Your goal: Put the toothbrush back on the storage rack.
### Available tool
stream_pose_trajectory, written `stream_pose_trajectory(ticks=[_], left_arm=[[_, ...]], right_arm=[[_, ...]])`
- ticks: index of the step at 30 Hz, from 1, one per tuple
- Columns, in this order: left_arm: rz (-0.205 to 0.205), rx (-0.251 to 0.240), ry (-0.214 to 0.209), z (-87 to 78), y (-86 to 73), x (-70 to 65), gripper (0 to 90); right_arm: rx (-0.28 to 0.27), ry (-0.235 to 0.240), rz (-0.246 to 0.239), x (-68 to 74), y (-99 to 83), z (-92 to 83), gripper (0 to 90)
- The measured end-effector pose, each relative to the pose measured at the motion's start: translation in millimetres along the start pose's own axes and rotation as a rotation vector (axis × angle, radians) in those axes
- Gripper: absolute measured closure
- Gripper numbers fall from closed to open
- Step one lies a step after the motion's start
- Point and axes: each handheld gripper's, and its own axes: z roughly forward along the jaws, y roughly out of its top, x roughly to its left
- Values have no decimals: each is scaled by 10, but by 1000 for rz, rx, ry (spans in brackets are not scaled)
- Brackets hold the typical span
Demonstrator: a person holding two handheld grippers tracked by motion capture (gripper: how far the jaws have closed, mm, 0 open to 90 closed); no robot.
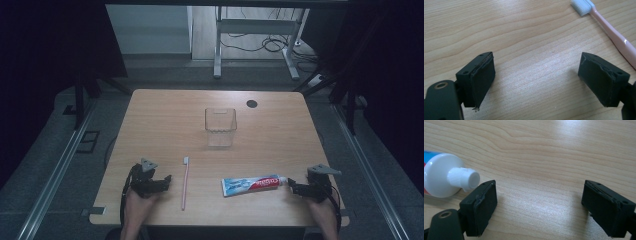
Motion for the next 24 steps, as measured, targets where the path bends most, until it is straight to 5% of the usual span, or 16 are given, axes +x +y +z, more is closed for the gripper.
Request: stream_pose_trajectory(ticks=[24], left_arm=[[12, -2, -10, -20, 3, 6, 189]], right_arm=[[0, 0, 0, 0, 0, 0, 129]])
